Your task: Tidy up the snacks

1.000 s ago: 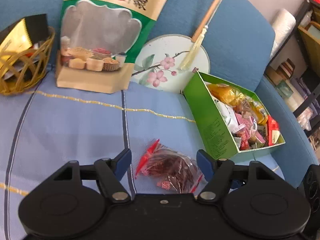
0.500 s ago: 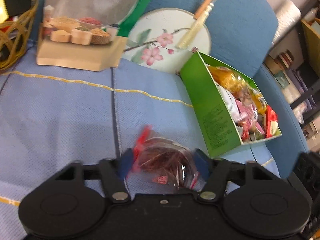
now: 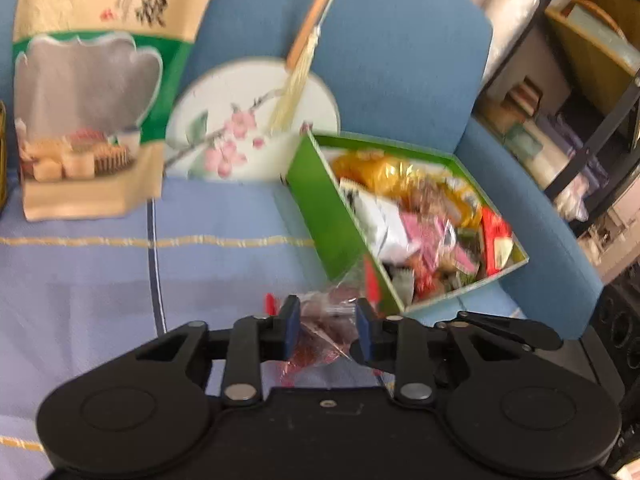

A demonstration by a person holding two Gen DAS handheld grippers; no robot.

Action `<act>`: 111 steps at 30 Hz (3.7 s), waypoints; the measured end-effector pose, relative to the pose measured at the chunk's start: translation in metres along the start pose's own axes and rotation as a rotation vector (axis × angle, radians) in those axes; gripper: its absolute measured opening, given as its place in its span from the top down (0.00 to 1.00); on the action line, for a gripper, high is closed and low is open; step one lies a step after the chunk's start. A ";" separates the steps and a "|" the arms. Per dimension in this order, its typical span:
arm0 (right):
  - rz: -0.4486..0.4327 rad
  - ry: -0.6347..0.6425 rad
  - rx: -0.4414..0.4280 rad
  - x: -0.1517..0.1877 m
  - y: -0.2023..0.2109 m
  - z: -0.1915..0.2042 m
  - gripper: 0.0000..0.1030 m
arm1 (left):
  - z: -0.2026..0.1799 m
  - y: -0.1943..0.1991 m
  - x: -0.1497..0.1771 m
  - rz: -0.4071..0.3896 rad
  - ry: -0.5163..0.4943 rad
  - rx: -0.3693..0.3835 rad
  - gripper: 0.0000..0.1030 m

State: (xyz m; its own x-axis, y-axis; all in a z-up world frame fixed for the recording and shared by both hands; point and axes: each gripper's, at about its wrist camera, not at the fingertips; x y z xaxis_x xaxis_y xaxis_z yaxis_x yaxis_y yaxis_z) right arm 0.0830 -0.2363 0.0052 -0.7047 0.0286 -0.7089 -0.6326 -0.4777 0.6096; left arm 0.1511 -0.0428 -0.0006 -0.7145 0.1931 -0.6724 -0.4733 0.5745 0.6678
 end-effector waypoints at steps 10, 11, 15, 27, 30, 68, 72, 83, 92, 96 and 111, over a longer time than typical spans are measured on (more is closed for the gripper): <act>0.047 0.037 0.045 0.010 -0.019 0.004 0.10 | 0.030 -0.025 0.018 0.031 0.203 0.067 0.00; 0.043 0.043 0.051 0.011 -0.021 0.005 0.08 | 0.032 -0.028 0.018 0.031 0.211 0.068 0.00; 0.094 0.033 0.075 0.012 -0.030 0.006 0.01 | 0.040 -0.042 0.021 0.045 0.229 0.051 0.00; 0.032 -0.178 0.073 0.016 -0.051 -0.006 0.21 | 0.047 -0.045 0.024 0.021 0.213 0.057 0.02; 0.020 -0.130 0.089 0.013 -0.045 -0.001 0.43 | 0.041 -0.036 0.024 0.001 0.210 0.033 0.07; -0.376 -0.088 0.456 -0.025 0.059 -0.074 0.00 | -0.105 -0.079 -0.075 -0.167 -0.143 -0.059 0.00; -0.358 -0.086 0.460 -0.025 0.060 -0.069 0.00 | -0.105 -0.056 -0.067 -0.171 -0.139 -0.107 0.00; -0.226 -0.144 0.621 0.014 0.090 -0.010 0.00 | -0.108 0.020 0.016 -0.158 -0.023 -0.360 0.00; -0.204 -0.090 0.670 0.038 0.119 0.033 0.00 | -0.114 0.063 0.068 -0.129 -0.013 -0.481 0.00; -0.201 -0.101 0.706 0.041 0.122 0.036 0.00 | -0.113 0.072 0.074 -0.132 -0.014 -0.525 0.00; -0.201 -0.099 0.718 0.044 0.127 0.048 0.00 | -0.123 0.088 0.075 -0.179 -0.045 -0.503 0.00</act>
State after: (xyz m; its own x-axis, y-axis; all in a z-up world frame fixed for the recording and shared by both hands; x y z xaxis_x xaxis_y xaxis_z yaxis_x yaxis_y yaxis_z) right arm -0.0433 -0.2535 0.0686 -0.5575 0.1499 -0.8165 -0.7822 0.2347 0.5771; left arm -0.0077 -0.0758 0.0470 -0.5824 0.1676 -0.7954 -0.7821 0.1514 0.6045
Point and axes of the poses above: each gripper's, at about its wrist camera, not at the fingertips, and y roughly against the way its jaws point, z to its left, x to its underside, and after that the axes turned 7 degrees about -y, right-handed
